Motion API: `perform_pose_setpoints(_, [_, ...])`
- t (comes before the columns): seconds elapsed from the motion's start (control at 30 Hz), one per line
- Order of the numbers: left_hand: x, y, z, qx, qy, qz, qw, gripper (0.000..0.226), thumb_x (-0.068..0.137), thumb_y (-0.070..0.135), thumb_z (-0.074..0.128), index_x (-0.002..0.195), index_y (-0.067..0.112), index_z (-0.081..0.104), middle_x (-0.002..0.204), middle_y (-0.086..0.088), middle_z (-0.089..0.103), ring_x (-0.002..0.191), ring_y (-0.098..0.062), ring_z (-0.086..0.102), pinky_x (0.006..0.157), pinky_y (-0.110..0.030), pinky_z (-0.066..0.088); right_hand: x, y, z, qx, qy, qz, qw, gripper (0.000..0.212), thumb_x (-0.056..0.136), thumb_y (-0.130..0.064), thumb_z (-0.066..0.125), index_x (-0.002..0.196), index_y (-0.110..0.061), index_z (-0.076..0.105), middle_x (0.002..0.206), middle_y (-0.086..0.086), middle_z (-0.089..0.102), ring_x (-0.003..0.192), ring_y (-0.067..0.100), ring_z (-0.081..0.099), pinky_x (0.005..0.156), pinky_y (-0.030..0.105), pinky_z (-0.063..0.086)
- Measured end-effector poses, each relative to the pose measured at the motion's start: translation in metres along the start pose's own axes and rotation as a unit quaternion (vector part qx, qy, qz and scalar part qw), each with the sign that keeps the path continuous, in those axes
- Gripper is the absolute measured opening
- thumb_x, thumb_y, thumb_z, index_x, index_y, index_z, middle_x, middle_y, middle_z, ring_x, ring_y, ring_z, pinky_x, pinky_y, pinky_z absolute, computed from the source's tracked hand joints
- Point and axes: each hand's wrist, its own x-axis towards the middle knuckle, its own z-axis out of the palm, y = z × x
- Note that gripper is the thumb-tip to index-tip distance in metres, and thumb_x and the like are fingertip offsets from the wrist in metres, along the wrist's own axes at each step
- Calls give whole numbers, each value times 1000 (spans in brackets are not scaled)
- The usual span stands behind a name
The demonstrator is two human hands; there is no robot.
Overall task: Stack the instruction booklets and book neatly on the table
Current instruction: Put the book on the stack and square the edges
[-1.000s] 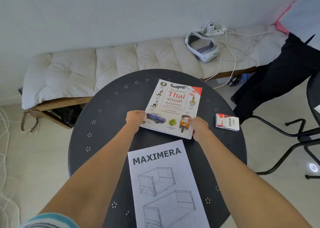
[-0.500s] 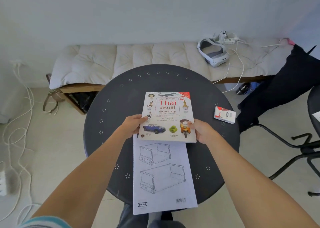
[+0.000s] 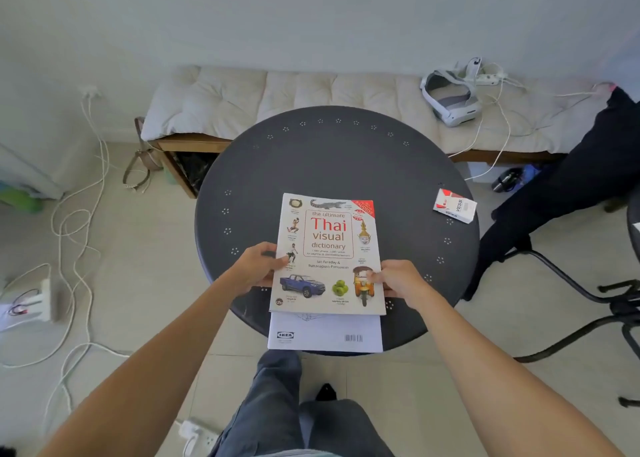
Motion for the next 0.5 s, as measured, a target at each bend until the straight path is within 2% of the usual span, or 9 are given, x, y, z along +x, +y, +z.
perform_pose_setpoints(0.07, [-5, -16, 4, 12, 16, -7, 1000, 32, 88, 16, 65, 115, 8, 51, 106, -9, 71, 80, -19, 71, 60, -34, 61, -1, 14, 5, -25, -2, 0, 1000, 21, 82, -12, 74, 99, -4, 66, 112, 6, 72, 96, 22, 69, 64, 31, 57])
perform_pose_setpoints(0.13, [-7, -29, 9, 25, 25, -15, 999, 32, 88, 16, 64, 115, 7, 50, 105, -10, 69, 84, -24, 70, 70, -41, 60, -2, 26, 9, -36, -3, 7, 999, 19, 82, -11, 74, 98, -4, 66, 114, 8, 72, 98, 23, 70, 73, 37, 60])
perform_pose_setpoints(0.2, [-6, -39, 14, 63, 38, -12, 997, 33, 87, 19, 66, 113, 8, 49, 103, -8, 68, 90, -28, 69, 78, -46, 60, -6, 35, 13, -74, 4, -3, 997, 17, 82, -11, 73, 96, -3, 66, 117, 9, 71, 97, 22, 69, 71, 34, 60])
perform_pose_setpoints(0.27, [-5, -46, 16, 127, 64, 5, 990, 32, 85, 25, 68, 108, 11, 50, 101, -5, 67, 89, -27, 70, 72, -40, 60, -10, 39, 17, -135, 26, -25, 990, 10, 83, -15, 73, 84, -9, 65, 117, 9, 71, 89, 19, 67, 58, 26, 56])
perform_pose_setpoints(0.33, [-6, -48, 17, 193, 94, 32, 976, 31, 83, 29, 70, 101, 12, 52, 95, -1, 65, 81, -23, 68, 59, -30, 57, -9, 38, 19, -193, 44, -42, 979, 21, 83, -20, 72, 70, -15, 57, 116, 7, 71, 82, 17, 65, 52, 24, 53])
perform_pose_setpoints(0.37, [-6, -48, 17, 224, 104, 44, 968, 31, 82, 30, 71, 99, 11, 52, 93, 1, 64, 77, -20, 67, 56, -26, 55, -8, 37, 19, -221, 43, -42, 973, 23, 83, -23, 73, 70, -15, 55, 116, 6, 71, 80, 16, 65, 53, 25, 55])
perform_pose_setpoints(0.43, [-7, -46, 17, 278, 120, 53, 952, 33, 81, 35, 71, 97, 12, 54, 90, 4, 64, 72, -16, 65, 56, -23, 53, -9, 32, 20, -275, 28, -29, 961, 24, 80, -30, 74, 86, -13, 58, 115, 5, 71, 80, 17, 68, 62, 29, 60])
perform_pose_setpoints(0.5, [-8, -44, 16, 355, 137, 51, 924, 34, 79, 44, 69, 92, 16, 55, 87, 5, 65, 70, -13, 63, 59, -22, 49, -8, 28, 21, -309, 27, -17, 951, 39, 76, -35, 77, 100, -12, 57, 112, 5, 70, 87, 20, 69, 71, 33, 60])
